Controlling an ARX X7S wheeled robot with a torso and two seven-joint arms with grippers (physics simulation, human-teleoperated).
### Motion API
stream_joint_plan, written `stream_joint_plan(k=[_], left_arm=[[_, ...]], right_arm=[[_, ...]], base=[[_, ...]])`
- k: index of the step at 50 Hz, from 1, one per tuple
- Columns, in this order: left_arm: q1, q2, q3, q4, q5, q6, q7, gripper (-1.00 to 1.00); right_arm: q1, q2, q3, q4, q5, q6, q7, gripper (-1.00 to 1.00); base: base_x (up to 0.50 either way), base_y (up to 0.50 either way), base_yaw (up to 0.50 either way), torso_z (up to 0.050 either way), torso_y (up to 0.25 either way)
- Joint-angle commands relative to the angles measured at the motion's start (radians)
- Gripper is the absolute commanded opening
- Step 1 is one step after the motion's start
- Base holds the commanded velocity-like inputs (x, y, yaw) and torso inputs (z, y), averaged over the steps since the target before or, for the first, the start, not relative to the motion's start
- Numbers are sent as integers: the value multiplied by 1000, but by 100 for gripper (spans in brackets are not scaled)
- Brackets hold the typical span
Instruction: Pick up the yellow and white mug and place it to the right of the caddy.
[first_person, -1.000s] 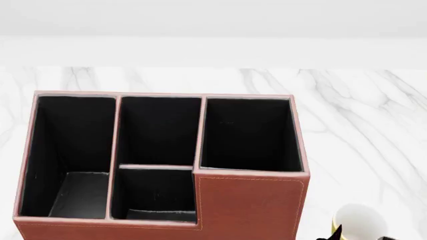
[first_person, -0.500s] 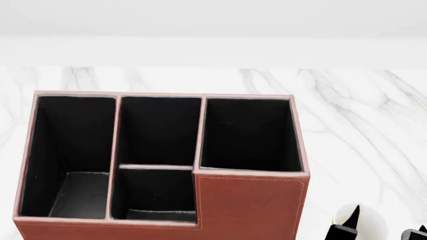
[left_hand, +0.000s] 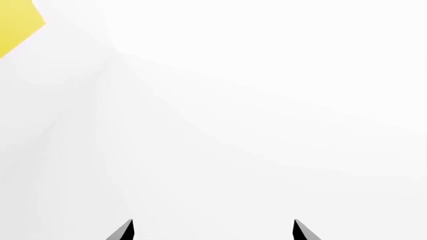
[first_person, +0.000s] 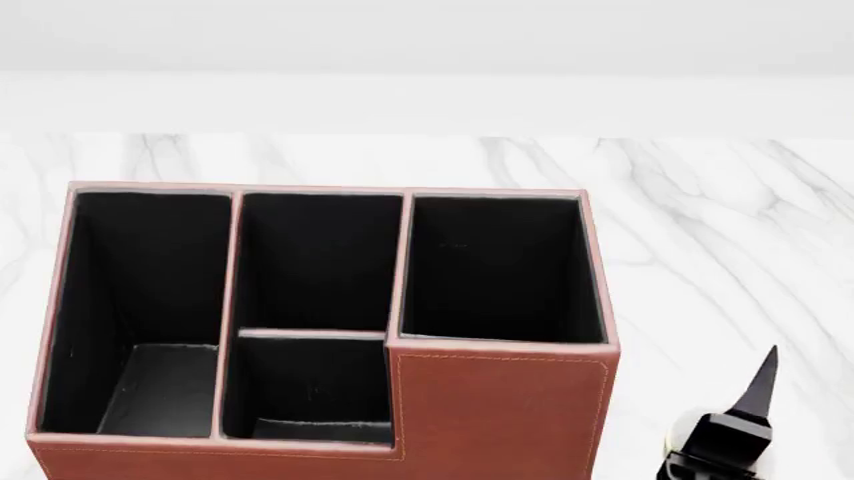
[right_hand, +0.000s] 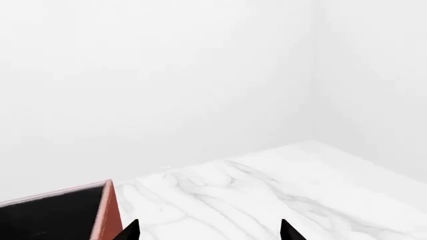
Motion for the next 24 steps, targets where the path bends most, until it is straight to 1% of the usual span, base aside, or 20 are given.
stream_joint_plan(k=[1, 24], left_arm=[[-5, 0, 5, 0, 4, -4, 4, 100], [1, 0, 5, 0, 4, 0, 0, 100]], right_arm=[[45, 79, 29, -153, -85, 62, 75, 100], [137, 177, 97, -438, -185, 274, 164, 100]], base=[[0, 0, 0, 0, 0], [0, 0, 0, 0, 0]])
